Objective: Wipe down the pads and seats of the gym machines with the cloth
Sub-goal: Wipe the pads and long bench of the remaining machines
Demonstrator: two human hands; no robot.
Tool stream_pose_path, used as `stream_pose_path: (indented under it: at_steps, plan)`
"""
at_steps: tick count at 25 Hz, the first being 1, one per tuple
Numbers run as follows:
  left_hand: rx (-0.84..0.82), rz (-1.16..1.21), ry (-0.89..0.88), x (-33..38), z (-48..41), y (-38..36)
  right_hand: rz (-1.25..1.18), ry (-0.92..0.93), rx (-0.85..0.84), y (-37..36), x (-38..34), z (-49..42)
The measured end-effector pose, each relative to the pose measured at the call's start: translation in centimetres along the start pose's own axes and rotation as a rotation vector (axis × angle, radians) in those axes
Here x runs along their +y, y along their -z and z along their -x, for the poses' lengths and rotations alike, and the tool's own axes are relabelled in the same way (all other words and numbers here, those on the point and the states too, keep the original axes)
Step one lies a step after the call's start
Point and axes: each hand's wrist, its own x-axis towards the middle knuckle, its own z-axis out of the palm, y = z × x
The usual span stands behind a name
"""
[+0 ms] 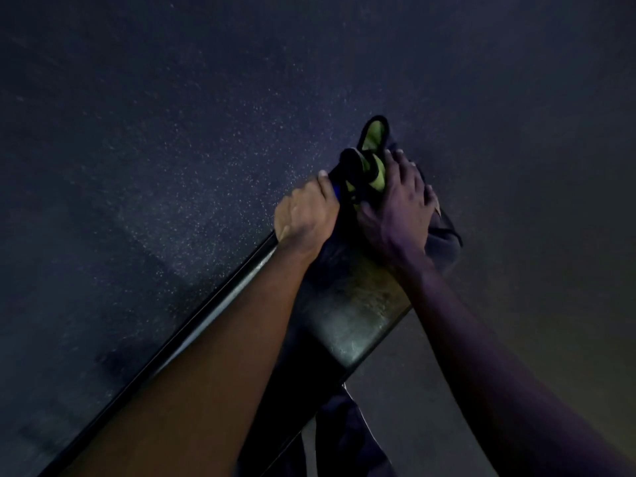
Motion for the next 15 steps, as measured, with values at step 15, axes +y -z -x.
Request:
stream_pose_path:
  at_steps: [15]
  plan:
    - [0.191,-0.029,0.059,0.1,-0.8,-1.2,-0.106,-0.190,0.002,1.8,5.1,-0.4]
